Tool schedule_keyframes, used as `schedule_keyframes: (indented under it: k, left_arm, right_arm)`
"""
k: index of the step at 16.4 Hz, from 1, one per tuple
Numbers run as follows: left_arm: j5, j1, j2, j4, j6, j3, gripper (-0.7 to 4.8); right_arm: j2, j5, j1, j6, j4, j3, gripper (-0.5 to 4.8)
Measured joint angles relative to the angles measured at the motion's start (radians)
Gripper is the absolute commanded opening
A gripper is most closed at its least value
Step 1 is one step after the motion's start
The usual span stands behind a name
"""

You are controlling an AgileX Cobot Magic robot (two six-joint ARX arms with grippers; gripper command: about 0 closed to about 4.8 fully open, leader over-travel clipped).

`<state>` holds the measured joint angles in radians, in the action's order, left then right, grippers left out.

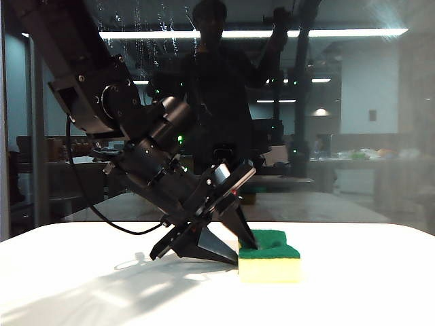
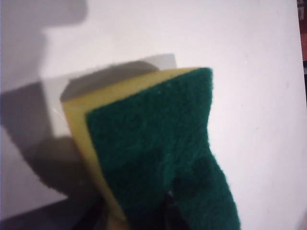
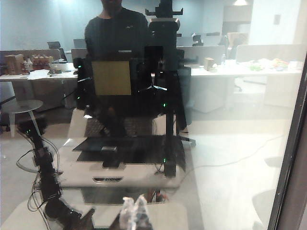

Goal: Reach upward to find where there is water on the glass, pick up the sponge from the table, dry the water, and finally place the sponge back on the table.

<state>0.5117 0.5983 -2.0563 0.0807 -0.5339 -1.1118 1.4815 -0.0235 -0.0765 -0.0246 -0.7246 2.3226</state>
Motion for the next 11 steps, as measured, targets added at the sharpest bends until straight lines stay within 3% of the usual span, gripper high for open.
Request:
schedule_keyframes:
  k: [1, 8, 11]
  left_arm:
    - [-0.004, 0.004, 0.001, 0.001, 0.000, 0.000, -0.06]
    - [-0.017, 0.005, 0.008, 0.006, 0.002, 0.000, -0.06]
    - [-0.032, 0.004, 0.053, 0.006, 0.044, 0.004, -0.06]
  right_arm:
    - [0.000, 0.000, 0.000, 0.000, 0.000, 0.000, -0.09]
    - [0.000, 0.000, 0.000, 0.000, -0.019, 0.000, -0.09]
    - [0.000, 0.000, 0.000, 0.000, -0.019, 0.000, -0.09]
